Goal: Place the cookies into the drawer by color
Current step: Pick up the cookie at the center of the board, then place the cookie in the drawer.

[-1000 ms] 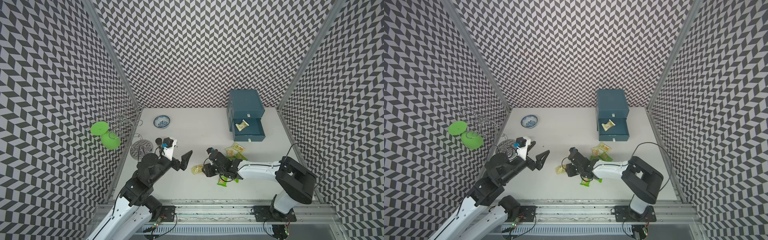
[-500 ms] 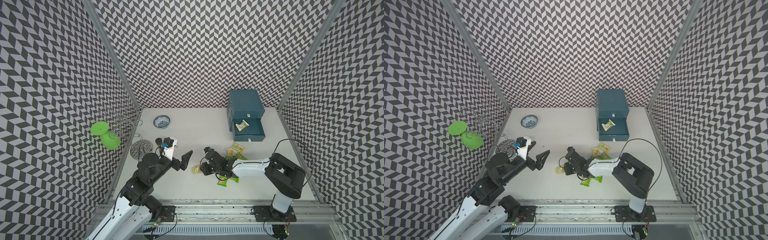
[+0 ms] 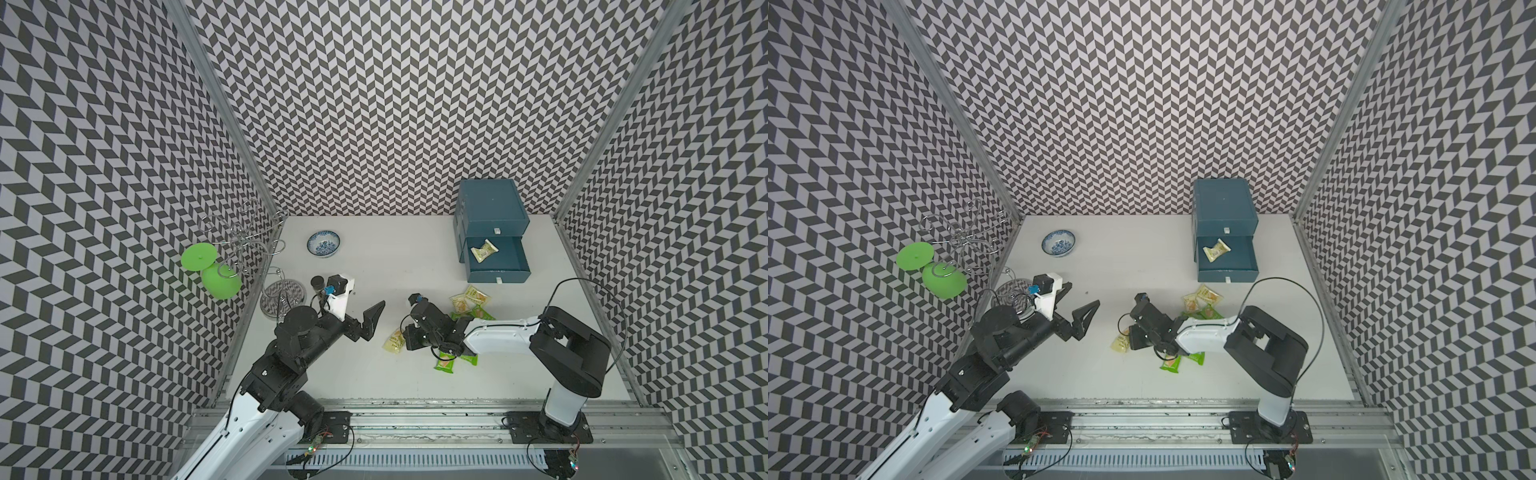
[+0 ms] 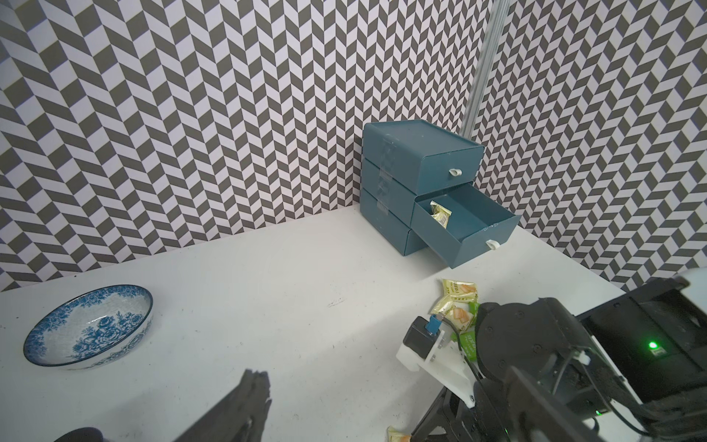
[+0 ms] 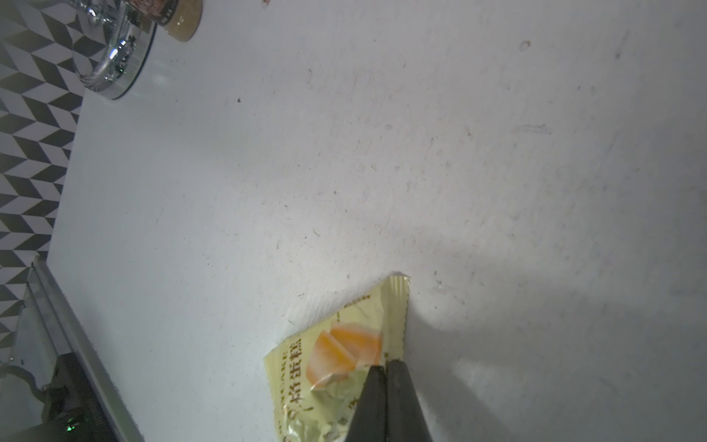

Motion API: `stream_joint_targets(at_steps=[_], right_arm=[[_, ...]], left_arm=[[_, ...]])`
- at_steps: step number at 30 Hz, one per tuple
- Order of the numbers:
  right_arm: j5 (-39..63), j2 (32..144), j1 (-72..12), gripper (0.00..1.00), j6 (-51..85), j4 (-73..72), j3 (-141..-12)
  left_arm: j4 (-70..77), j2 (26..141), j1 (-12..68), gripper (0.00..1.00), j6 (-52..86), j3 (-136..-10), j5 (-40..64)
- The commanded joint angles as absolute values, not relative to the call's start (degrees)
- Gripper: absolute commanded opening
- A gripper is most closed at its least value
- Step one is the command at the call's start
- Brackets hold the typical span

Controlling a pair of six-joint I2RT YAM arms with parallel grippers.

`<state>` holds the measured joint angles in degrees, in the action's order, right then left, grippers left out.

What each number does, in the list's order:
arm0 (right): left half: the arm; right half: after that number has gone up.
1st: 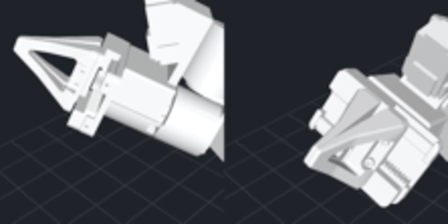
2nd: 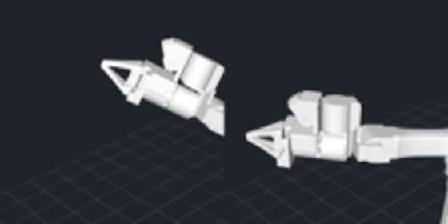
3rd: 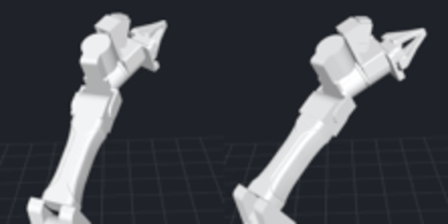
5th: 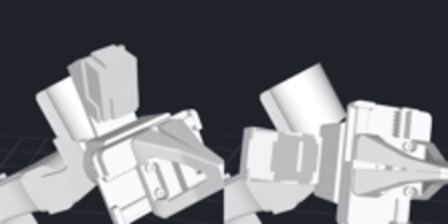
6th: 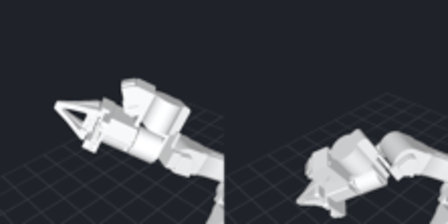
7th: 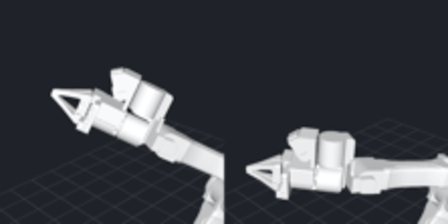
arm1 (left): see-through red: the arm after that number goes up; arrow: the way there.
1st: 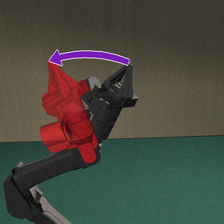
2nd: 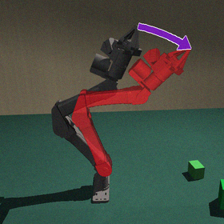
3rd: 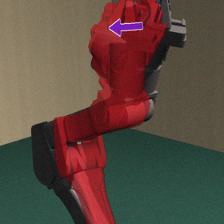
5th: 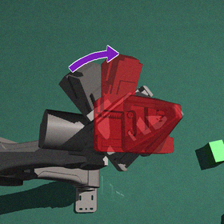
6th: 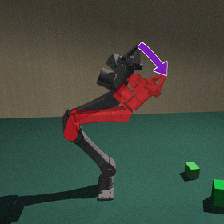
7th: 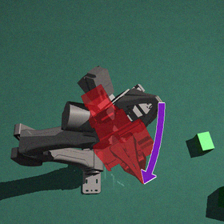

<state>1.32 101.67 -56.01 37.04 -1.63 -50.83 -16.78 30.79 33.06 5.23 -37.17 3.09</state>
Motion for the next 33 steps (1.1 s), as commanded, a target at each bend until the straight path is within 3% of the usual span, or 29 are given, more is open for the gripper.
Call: stream_joint_targets(at_steps=[1,11,23,27,33], right_arm=[[-1.12,99.42,-56.32,0.04,36.37,-1.24,-50.10],[-6.67,91.39,-56.33,0.00,35.65,0.89,-48.52],[-23.97,72.60,-54.55,0.00,32.72,9.24,-49.55],[-25.63,66.37,-49.40,0.00,30.11,9.33,-50.05],[-17.37,62.32,-34.61,0.00,28.08,8.00,-51.03]], left_arm=[[-16.97,30.78,32.78,1.00,5.49,-36.99,2.89],[-16.89,30.43,32.77,0.99,5.37,-37.00,3.12],[-14.87,28.48,32.78,0.99,3.97,-36.31,10.07],[-13.81,27.79,32.77,0.99,3.70,-36.01,14.54],[-13.62,28.02,32.73,1.00,3.26,-36.21,16.79]])
